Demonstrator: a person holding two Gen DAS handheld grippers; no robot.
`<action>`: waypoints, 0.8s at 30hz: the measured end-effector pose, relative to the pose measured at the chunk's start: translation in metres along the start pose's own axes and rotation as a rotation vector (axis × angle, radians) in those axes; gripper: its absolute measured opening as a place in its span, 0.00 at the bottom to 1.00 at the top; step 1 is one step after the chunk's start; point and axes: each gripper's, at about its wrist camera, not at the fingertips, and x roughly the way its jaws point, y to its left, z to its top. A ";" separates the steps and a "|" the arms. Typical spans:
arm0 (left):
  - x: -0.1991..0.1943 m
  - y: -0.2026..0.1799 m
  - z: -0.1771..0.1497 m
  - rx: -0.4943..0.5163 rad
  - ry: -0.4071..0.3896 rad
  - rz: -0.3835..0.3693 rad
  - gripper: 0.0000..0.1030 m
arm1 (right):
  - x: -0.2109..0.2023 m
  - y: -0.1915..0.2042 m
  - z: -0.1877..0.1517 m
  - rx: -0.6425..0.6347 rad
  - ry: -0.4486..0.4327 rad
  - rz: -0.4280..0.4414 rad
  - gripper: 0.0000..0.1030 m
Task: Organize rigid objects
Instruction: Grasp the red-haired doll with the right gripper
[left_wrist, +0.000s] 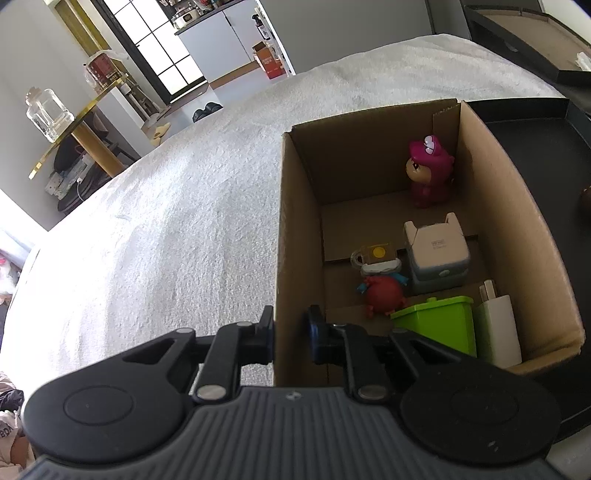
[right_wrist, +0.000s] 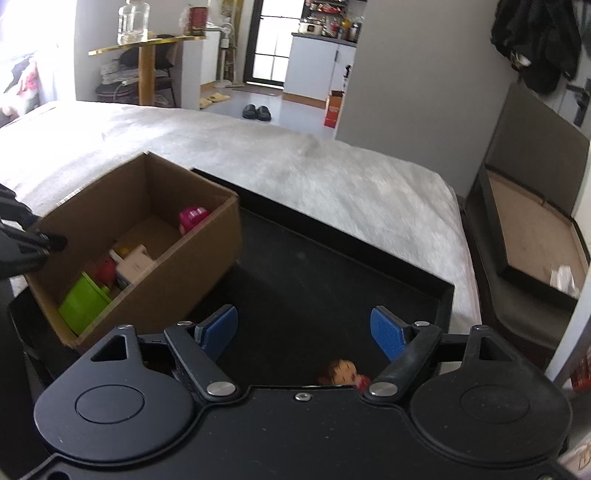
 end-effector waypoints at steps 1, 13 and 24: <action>0.000 -0.001 0.000 0.002 0.000 0.004 0.17 | 0.002 -0.002 -0.003 0.009 0.006 -0.006 0.77; 0.000 -0.004 0.002 0.002 0.007 0.015 0.17 | 0.033 -0.013 -0.027 0.113 0.096 -0.083 0.77; 0.003 -0.003 0.002 -0.007 0.012 0.014 0.17 | 0.058 -0.019 -0.027 0.164 0.188 -0.141 0.77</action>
